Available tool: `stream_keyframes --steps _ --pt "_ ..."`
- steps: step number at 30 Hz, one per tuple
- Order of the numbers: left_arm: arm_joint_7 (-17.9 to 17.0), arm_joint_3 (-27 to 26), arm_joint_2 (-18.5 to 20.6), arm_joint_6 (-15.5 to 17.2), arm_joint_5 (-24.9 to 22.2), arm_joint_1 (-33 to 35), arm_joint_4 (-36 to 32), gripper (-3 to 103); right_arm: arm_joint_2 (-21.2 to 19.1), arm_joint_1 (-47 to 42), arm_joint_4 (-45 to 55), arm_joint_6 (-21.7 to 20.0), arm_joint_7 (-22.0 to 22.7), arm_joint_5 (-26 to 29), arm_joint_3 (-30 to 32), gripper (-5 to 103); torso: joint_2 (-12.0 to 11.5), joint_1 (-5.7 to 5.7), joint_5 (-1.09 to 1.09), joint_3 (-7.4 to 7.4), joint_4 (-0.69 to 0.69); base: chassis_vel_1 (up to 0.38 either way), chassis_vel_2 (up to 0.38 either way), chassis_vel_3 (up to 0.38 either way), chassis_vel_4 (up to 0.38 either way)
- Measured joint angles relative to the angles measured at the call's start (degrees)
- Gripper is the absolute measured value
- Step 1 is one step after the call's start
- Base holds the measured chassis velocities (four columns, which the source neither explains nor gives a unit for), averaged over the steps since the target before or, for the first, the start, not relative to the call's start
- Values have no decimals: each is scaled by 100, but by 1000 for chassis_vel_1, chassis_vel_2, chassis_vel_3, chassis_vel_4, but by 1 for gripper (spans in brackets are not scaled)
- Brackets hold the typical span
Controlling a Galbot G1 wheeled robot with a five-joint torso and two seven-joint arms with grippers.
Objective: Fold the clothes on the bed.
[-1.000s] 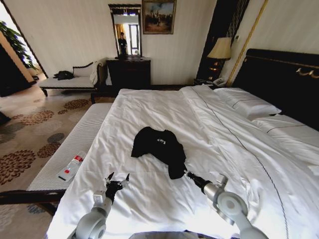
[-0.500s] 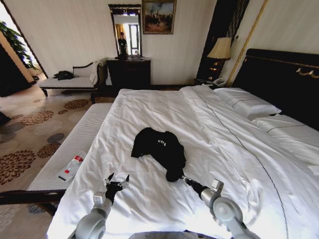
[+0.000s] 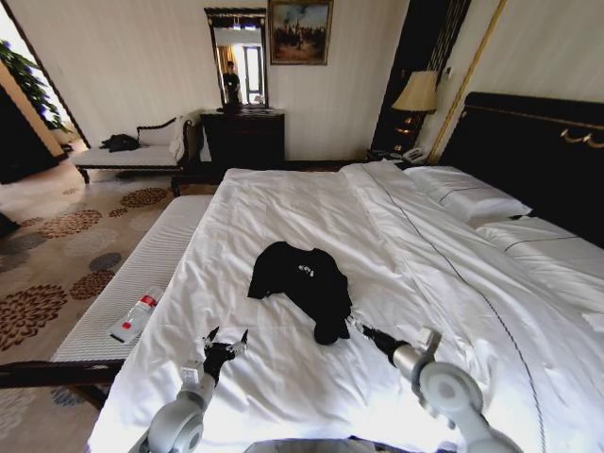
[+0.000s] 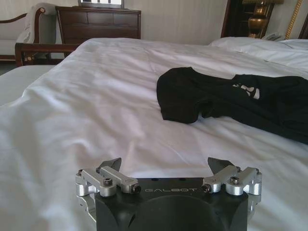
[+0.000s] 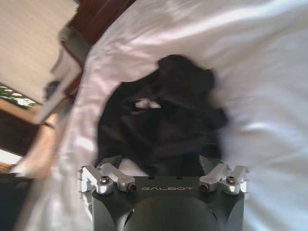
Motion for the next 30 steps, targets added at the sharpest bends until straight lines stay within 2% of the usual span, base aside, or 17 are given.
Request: stream_keyframes --steps 1,4,10,21,25,28,30 --pt "-33 62 37 24 -26 -61 26 100 -1 454 -163 -92 251 539 -192 99 0 0 1 0 1 0 0 0 0" --pt "-72 172 81 70 -79 -178 61 100 143 594 -408 -152 461 752 -231 102 0 0 0 0 -2 0 0 0 0" --pt "-88 171 89 83 -92 -187 87 100 415 730 -813 -193 472 654 -274 99 0 0 1 0 -1 0 0 0 0" --pt "-117 175 129 110 -132 -219 92 100 512 1236 -1651 -186 380 625 -200 97 0 0 1 0 -1 0 0 0 0" --pt "-123 164 140 113 -144 -220 94 100 569 1429 -1919 -178 373 616 -186 90 0 0 0 0 0 0 0 0 0" --pt "-128 160 141 114 -164 -244 94 100 568 1438 -2027 -175 348 559 -183 74 0 0 0 0 -1 0 0 0 0" --pt "-129 160 140 114 -166 -250 98 100 570 1432 -2052 -174 335 527 -183 74 0 0 1 0 -1 0 0 0 0"
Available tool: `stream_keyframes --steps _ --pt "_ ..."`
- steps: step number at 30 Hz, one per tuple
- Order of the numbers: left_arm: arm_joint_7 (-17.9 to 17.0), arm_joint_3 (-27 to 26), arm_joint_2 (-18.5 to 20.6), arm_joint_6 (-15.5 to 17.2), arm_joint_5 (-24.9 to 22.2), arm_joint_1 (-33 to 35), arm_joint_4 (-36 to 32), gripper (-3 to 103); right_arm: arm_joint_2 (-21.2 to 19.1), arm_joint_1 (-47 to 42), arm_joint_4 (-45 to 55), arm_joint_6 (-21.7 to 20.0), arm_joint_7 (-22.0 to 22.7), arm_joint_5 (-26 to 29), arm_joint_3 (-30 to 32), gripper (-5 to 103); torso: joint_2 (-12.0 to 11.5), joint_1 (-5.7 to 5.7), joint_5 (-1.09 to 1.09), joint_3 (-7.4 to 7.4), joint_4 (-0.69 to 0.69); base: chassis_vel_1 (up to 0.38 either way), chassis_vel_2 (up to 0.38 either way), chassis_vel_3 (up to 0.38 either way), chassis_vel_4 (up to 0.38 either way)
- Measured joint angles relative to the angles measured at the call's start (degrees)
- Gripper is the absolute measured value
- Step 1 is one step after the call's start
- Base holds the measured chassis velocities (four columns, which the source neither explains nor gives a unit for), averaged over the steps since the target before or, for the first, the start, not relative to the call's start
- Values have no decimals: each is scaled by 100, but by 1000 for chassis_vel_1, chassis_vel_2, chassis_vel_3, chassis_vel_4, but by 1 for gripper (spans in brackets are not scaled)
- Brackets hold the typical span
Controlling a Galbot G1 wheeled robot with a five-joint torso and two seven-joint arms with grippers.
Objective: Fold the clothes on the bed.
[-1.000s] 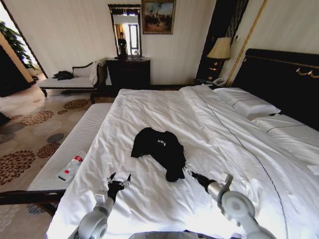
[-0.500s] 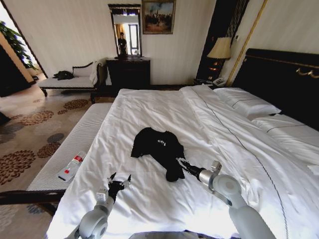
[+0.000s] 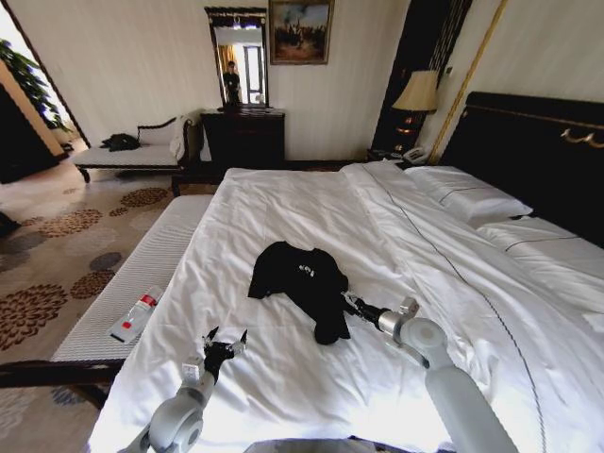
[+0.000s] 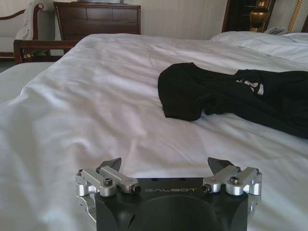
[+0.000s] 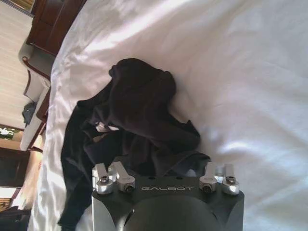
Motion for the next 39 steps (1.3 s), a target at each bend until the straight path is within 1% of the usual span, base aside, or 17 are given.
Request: stream_keyframes --steps 5,7,9,10,14,16,18,19,25,27,39 --pt "-3 1 -19 0 -3 -9 11 100 45 14 -107 16 -56 -107 0 47 0 0 0 0 0 0 0 0 0" --pt "-2 -1 -24 1 -4 -6 11 100 45 14 -115 19 -66 -121 0 47 0 0 0 0 0 0 0 0 0" --pt "-3 -8 -29 1 -3 8 11 100 44 14 -126 27 -85 -142 1 36 0 0 0 -1 0 0 0 0 0" --pt "-3 -8 -29 1 -3 8 11 100 44 14 -126 27 -85 -142 1 36 0 0 0 -1 0 0 0 0 0" --pt "-2 -11 -41 -3 1 19 15 100 8 10 -137 35 -117 -175 20 14 0 0 0 -1 0 0 0 0 0" --pt "-3 -12 -44 -3 3 20 15 100 1 6 -137 36 -122 -185 22 14 0 0 0 -1 1 0 0 0 0" --pt "-3 -14 -49 -6 9 27 15 100 -16 -9 -135 37 -128 -226 24 4 0 0 0 -1 0 0 0 0 0" --pt "-3 -17 -54 -9 13 36 15 100 -31 -23 -121 37 -136 -266 27 2 0 0 0 -1 0 0 0 0 0" --pt "16 -32 -67 -24 39 76 15 100 -184 -144 37 34 -224 -515 90 2 0 0 1 -1 1 0 0 0 0" --pt "23 -34 -67 -28 44 79 16 100 -358 -254 140 0 -275 -629 160 2 0 0 0 -1 0 0 0 0 0" --pt "32 -17 -31 -32 43 51 -12 100 -810 -524 459 -195 -289 -762 441 2 1 -1 0 -1 0 0 0 0 0"
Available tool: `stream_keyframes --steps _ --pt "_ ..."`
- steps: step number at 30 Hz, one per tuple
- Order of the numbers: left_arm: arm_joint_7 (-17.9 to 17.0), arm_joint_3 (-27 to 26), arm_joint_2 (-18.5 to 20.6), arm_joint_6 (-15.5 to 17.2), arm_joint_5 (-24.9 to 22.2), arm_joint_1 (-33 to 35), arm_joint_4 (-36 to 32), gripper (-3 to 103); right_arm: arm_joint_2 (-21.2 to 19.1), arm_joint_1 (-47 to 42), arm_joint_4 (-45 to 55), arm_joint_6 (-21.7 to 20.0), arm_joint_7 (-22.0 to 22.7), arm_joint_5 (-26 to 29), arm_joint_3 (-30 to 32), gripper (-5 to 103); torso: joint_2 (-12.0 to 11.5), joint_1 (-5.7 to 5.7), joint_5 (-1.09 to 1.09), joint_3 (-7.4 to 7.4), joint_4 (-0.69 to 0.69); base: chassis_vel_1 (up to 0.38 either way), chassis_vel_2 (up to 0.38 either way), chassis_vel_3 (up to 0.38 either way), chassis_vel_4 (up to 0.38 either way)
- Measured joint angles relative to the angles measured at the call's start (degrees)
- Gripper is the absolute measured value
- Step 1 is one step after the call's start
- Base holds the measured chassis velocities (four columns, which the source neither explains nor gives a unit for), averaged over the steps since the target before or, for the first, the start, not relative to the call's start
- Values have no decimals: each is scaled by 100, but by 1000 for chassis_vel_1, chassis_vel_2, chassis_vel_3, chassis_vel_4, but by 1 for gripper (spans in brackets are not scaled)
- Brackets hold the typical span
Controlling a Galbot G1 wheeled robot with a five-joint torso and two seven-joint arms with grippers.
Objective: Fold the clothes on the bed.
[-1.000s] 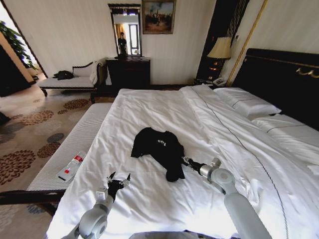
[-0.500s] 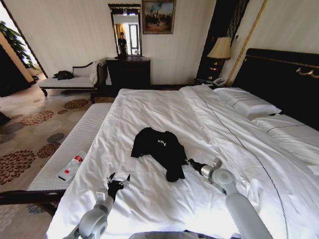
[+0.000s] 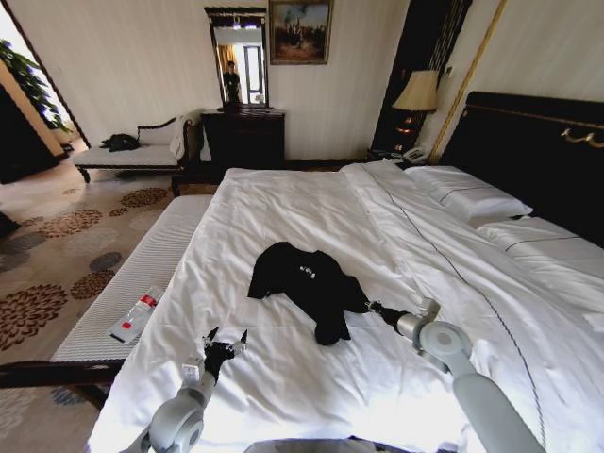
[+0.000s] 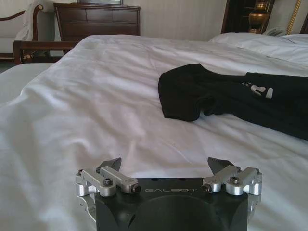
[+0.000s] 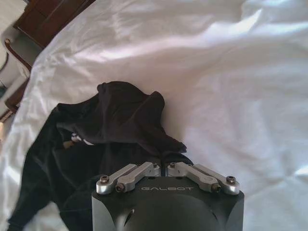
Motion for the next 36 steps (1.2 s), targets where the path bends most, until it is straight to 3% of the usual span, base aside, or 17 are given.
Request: stream_keyframes --steps 11,18,26,36 --pt "3 146 209 18 -101 -207 -8 100 -498 -55 -226 -67 -515 -557 224 2 0 0 0 0 -1 0 0 0 0" --pt "1 200 207 29 -104 -222 28 100 -649 647 -779 334 -969 -1169 -196 2 0 1 2 1 2 0 0 0 0" --pt "-1 375 359 56 -235 -446 127 100 -973 1096 -1239 627 -1279 -1513 -214 2 0 0 -1 0 -1 0 0 0 0" --pt "-22 606 307 123 -242 -597 166 100 -908 1192 -1945 847 -1541 -2154 -418 2 -1 0 1 0 1 0 0 0 0"
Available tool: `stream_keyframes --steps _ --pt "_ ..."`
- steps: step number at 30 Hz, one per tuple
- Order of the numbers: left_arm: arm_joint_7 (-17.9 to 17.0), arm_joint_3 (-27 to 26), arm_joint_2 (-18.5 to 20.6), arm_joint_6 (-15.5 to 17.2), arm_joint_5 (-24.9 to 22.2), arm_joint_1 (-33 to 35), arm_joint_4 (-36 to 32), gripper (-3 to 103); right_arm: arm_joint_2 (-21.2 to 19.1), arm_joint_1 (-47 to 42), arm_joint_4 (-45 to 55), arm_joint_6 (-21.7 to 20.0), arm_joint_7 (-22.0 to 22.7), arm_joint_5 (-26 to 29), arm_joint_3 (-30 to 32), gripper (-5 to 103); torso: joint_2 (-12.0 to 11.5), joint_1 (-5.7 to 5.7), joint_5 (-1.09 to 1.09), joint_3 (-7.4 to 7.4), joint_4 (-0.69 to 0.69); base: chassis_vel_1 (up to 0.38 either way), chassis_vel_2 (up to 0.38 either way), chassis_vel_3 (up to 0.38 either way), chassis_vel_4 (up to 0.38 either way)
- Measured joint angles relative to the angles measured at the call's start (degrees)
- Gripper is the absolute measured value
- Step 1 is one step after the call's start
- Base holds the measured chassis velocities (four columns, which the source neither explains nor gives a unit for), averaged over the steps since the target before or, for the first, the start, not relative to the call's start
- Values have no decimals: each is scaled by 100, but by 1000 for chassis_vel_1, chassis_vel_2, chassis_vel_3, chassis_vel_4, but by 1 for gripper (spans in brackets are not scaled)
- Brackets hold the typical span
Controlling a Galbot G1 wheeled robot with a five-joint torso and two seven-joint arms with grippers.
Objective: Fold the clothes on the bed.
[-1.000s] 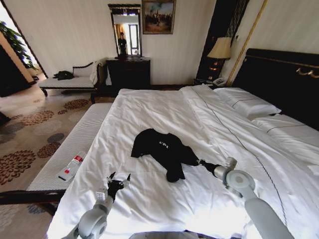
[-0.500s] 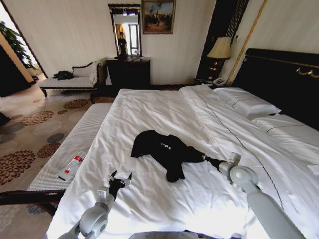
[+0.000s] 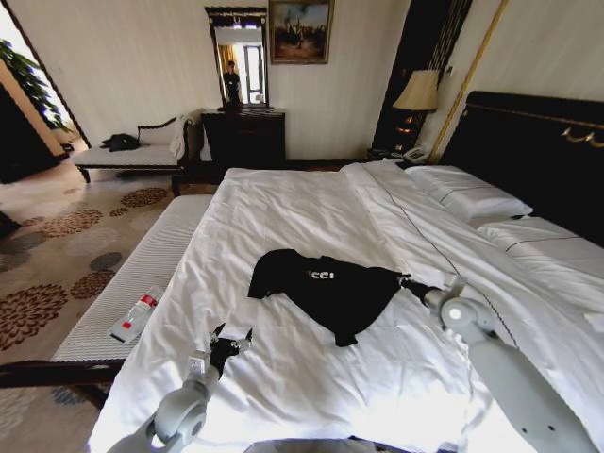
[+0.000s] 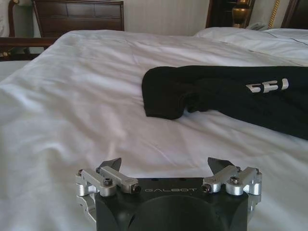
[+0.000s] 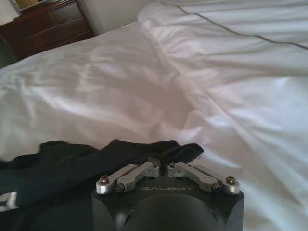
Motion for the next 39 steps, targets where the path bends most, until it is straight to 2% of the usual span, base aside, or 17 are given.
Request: stream_keyframes --steps 4,7,8,11,13,14,15,17,20,21,23,24,27,28,32,36,39 --pt "-48 303 97 86 -179 -264 1 100 -9 155 -248 98 -72 -107 -59 2 0 0 0 1 1 0 0 0 0" --pt "-125 904 265 193 -650 -935 69 100 -38 314 -583 305 -223 -394 -203 2 0 0 -1 0 1 0 0 0 0" --pt "-125 904 265 193 -650 -935 69 100 -38 314 -583 305 -223 -394 -203 2 0 0 -1 0 1 0 0 0 0" --pt "-168 1604 326 268 -1025 -1818 235 100 -37 509 -865 452 -346 -587 -392 0 0 0 -3 0 -4 0 0 0 0" --pt "-195 2129 299 306 -1239 -2297 368 100 20 608 -963 504 -363 -653 -483 5 -1 1 0 1 -2 0 0 0 0" --pt "-195 2129 299 306 -1239 -2297 368 100 20 608 -963 504 -363 -653 -483 5 -1 1 0 1 -2 0 0 0 0" --pt "-195 2351 277 317 -1326 -2462 427 100 50 627 -976 523 -364 -683 -497 5 -1 2 -1 1 -1 0 0 0 0" --pt "-194 2721 225 320 -1447 -2759 535 100 130 606 -949 544 -359 -733 -487 16 -1 1 -1 1 0 0 0 0 0" --pt "-188 3056 143 320 -1627 -3062 618 100 181 487 -827 559 -350 -790 -419 16 -1 1 0 0 0 0 0 0 0" --pt "-188 3205 70 321 -1749 -3219 642 103 195 402 -742 570 -349 -816 -361 28 -1 0 -2 0 0 0 0 0 0" --pt "-196 3411 -71 321 -1917 -3414 680 100 211 235 -621 585 -353 -850 -272 39 0 0 -1 0 -2 0 0 0 0" --pt "-196 3411 -71 321 -1917 -3414 680 100 211 235 -621 585 -353 -850 -272 39 0 0 -1 0 -2 0 0 0 0" --pt "-214 3616 -232 319 -1954 -3485 729 99 231 35 -482 604 -353 -878 -167 55 -1 0 0 0 -1 0 0 0 0" --pt "-214 3616 -232 319 -1954 -3485 729 99 231 35 -482 604 -353 -878 -167 55 -1 0 0 0 -1 0 0 0 0" --pt "-242 3736 -335 317 -2016 -3451 741 99 265 -106 -311 603 -331 -879 -110 66 -1 0 -1 0 0 0 0 0 0" --pt "-337 3712 -589 290 -2184 -3308 968 98 332 -362 -31 597 -297 -875 -2 88 1 0 -2 0 1 0 0 0 0" --pt "-361 3648 -744 264 -2246 -3263 1097 97 340 -486 76 595 -296 -870 45 93 1 0 -1 -1 0 0 0 0 0"
